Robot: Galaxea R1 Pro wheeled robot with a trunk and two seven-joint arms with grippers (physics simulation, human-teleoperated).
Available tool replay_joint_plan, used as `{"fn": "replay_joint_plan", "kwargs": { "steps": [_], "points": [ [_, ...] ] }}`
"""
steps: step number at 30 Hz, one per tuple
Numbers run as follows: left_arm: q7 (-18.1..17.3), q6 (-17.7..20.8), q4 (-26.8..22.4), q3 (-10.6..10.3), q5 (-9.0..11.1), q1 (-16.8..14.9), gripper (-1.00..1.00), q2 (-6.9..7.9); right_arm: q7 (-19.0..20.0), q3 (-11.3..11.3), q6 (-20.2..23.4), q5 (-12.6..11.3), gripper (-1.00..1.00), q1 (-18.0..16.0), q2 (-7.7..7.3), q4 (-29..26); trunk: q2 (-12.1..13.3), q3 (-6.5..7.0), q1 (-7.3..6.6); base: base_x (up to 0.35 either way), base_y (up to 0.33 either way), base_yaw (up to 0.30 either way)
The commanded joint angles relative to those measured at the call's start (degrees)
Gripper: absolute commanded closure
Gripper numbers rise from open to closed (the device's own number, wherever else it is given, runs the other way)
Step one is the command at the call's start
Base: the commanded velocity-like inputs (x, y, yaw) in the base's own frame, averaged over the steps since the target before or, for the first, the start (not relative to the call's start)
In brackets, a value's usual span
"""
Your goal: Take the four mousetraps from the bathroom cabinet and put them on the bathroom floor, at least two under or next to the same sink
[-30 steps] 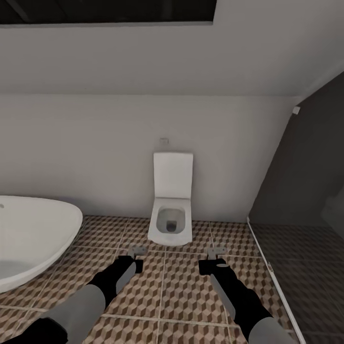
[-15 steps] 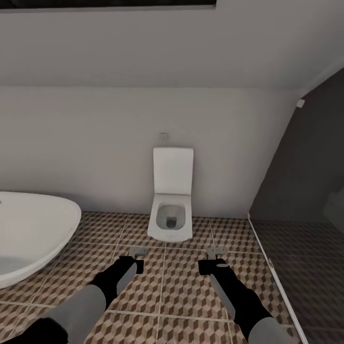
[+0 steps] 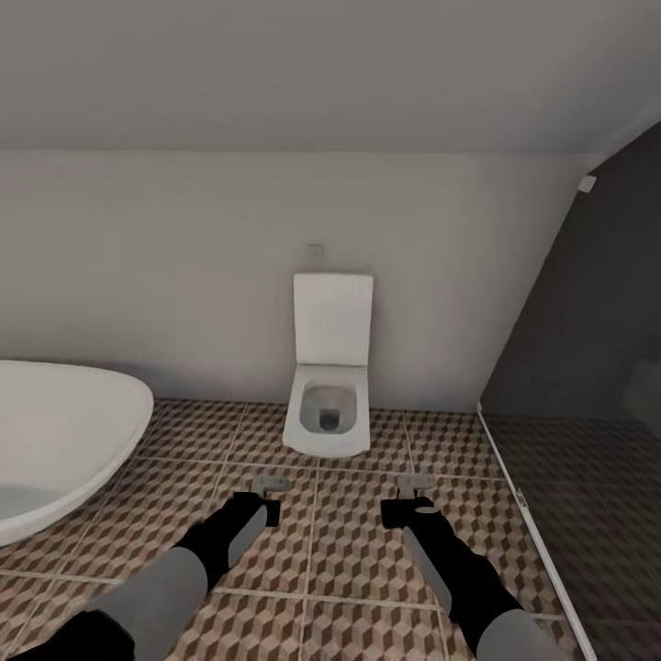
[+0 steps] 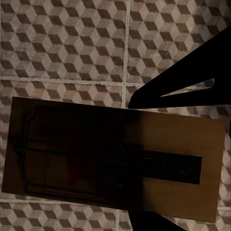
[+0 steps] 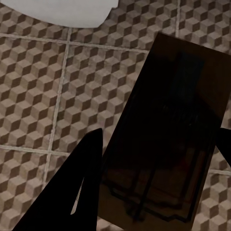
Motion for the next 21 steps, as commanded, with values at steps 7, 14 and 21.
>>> {"fn": "replay_joint_plan", "kwargs": {
  "steps": [7,14,21],
  "points": [
    [0.46,0.26,-0.10,-0.47,0.39,-0.05,1.00,-0.04,-0.55,0.23,0.16,-0.58,1.00,-0.05,0.03,-0.08,-2.87,-1.96,1.55,0.000,0.000,0.000],
    [0.46,0.26,-0.06,-0.47,0.39,-0.05,1.00,-0.27,-0.55,0.23,0.16,-0.59,1.00,-0.05,0.04,-0.08,-5.68,-3.86,3.08,0.000,0.000,0.000],
    [0.46,-0.09,-0.02,-0.49,0.39,-0.05,1.00,-0.63,-0.55,0.23,0.16,-0.59,1.00,-0.05,0.04,-0.08,-8.48,-5.75,4.62,0.000,0.000,0.000]
  ]
}}
